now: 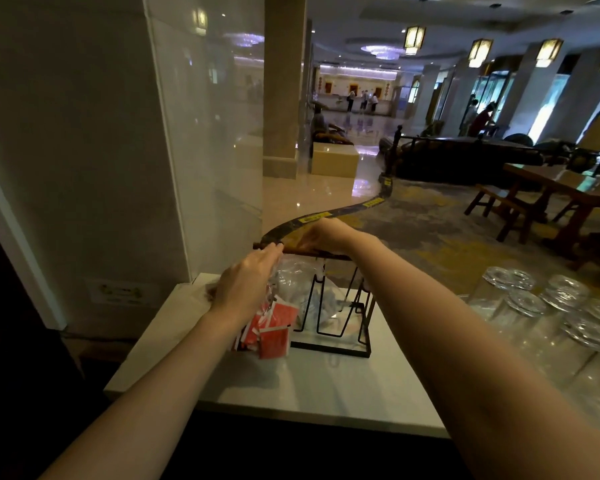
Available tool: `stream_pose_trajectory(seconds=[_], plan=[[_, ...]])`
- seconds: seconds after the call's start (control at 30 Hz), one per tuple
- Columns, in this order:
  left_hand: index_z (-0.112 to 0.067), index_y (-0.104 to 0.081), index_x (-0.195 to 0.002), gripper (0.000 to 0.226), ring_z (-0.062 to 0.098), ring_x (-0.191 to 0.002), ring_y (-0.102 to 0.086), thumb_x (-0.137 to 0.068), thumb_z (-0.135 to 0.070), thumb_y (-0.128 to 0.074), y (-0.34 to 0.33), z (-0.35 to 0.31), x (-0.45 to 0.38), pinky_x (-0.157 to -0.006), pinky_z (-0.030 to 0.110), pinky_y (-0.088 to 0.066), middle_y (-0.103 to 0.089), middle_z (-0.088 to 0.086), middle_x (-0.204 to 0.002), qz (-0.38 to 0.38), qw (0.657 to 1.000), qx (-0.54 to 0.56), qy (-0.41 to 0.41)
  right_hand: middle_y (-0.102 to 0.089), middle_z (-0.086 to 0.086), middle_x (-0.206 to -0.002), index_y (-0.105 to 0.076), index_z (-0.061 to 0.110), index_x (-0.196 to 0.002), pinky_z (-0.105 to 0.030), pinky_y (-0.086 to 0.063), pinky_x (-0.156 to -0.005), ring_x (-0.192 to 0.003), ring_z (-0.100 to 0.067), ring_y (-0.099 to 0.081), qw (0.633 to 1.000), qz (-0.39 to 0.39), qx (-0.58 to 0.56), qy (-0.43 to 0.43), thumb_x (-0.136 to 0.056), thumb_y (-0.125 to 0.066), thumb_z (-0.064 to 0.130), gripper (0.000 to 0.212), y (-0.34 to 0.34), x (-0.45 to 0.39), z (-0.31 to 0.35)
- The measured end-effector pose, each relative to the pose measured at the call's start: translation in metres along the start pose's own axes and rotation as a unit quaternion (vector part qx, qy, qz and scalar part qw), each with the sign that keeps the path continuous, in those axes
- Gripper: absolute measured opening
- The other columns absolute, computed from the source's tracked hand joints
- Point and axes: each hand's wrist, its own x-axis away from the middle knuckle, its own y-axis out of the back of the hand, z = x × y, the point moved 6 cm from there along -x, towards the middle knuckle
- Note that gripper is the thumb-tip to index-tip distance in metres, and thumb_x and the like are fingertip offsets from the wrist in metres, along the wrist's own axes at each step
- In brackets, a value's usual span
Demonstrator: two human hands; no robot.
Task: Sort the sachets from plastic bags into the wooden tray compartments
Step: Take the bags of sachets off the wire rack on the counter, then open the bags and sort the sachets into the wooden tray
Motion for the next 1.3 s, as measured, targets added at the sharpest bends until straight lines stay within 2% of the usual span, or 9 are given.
stream_pose_trajectory(seconds=[0.1,0.23,0.4,0.53,0.7,0.87,1.0,1.2,1.3], plan=[[-0.017,-0.036,-0.143,0.053,0.03,-0.139,-0.032,-0.093,-0.005,-0.048,0.002,-0.009,-0.009,-0.107,0.043,-0.036,-0.04,0.007,-0.149,0.005,1.0,-0.008,-0.018,-0.069,0.002,-0.098,-0.073,0.021,-0.096,-0.03,-0.05,-0.083,-0.092,-0.019,-0.06,0.999,0.031,-0.004,0.0,-0.09,-0.062,0.024,0.013,-0.001,-0.004,0.001],[-0.019,-0.036,-0.142,0.052,0.03,-0.14,-0.03,-0.092,-0.007,-0.047,-0.006,-0.005,-0.018,-0.109,0.042,-0.034,-0.041,0.006,-0.148,0.019,1.0,0.001,0.016,-0.054,0.008,-0.069,-0.062,0.026,-0.063,-0.023,-0.039,-0.061,-0.073,-0.016,-0.051,0.999,0.046,-0.02,-0.009,-0.09,-0.057,0.015,0.029,-0.002,-0.008,0.0],[-0.018,-0.054,-0.122,0.033,0.025,-0.113,-0.057,-0.09,-0.009,-0.049,-0.005,-0.003,-0.019,-0.085,0.035,-0.05,-0.062,0.007,-0.12,-0.032,0.999,0.033,0.005,-0.064,-0.009,-0.089,-0.065,0.003,-0.095,-0.03,-0.047,-0.072,-0.079,-0.02,-0.06,0.992,-0.034,-0.114,0.032,-0.096,-0.05,0.019,0.021,0.008,-0.004,0.013],[-0.017,-0.057,-0.106,0.019,0.021,-0.088,-0.062,-0.089,-0.011,-0.054,-0.003,-0.004,-0.018,-0.071,0.03,-0.052,-0.064,0.005,-0.102,-0.053,0.998,0.043,0.001,-0.062,-0.008,-0.088,-0.057,0.005,-0.095,-0.028,-0.058,-0.071,-0.074,-0.014,-0.067,0.819,-0.173,-0.545,0.047,-0.099,-0.043,0.017,0.019,0.055,0.028,0.022],[-0.023,-0.051,-0.124,0.036,0.017,-0.087,-0.061,-0.09,-0.012,-0.055,-0.004,-0.001,-0.019,-0.069,0.024,-0.047,-0.062,0.006,-0.111,-0.036,0.997,0.058,0.042,-0.065,-0.008,-0.087,-0.058,0.007,-0.101,-0.035,-0.057,-0.073,-0.069,-0.017,-0.067,0.703,-0.278,-0.648,0.09,-0.1,-0.038,0.021,0.024,0.099,0.08,0.019],[-0.013,-0.057,-0.113,0.022,0.026,-0.088,-0.062,-0.093,-0.012,-0.048,0.002,0.001,-0.009,-0.071,0.035,-0.047,-0.067,0.011,-0.107,-0.01,0.991,0.124,0.051,-0.064,-0.008,-0.085,-0.053,-0.002,-0.109,-0.032,-0.058,-0.063,-0.065,-0.017,-0.065,0.736,-0.28,-0.61,0.088,-0.101,-0.036,0.015,0.026,0.08,0.124,0.038],[-0.018,-0.06,-0.101,0.02,-0.001,-0.059,-0.052,-0.098,-0.024,-0.041,0.018,-0.001,0.026,-0.052,0.013,-0.032,-0.064,-0.003,-0.076,-0.078,0.977,0.195,0.025,-0.055,-0.013,-0.08,-0.053,-0.002,-0.107,-0.036,-0.055,-0.059,-0.067,-0.022,-0.055,0.754,-0.261,-0.598,0.076,-0.1,-0.04,0.016,0.023,0.035,0.15,0.046],[-0.012,-0.064,-0.101,0.023,0.007,-0.063,-0.059,-0.097,-0.025,-0.045,0.044,-0.02,0.101,-0.054,0.008,-0.038,-0.066,0.001,-0.078,-0.127,0.966,0.223,0.016,-0.05,-0.02,-0.078,-0.053,0.004,-0.092,-0.039,-0.044,-0.055,-0.062,-0.026,-0.046,0.803,-0.273,-0.527,0.055,-0.097,-0.045,0.022,0.021,-0.023,0.195,0.058],[-0.016,-0.063,-0.099,0.021,0.019,-0.065,-0.066,-0.095,-0.026,-0.045,0.041,-0.032,0.15,-0.056,0.03,-0.051,-0.069,0.002,-0.077,-0.108,0.963,0.244,-0.031,-0.054,-0.017,-0.076,-0.052,0.011,-0.09,-0.045,-0.045,-0.055,-0.059,-0.021,-0.05,0.839,-0.264,-0.474,0.047,-0.098,-0.045,0.022,0.015,-0.051,0.224,0.065]])
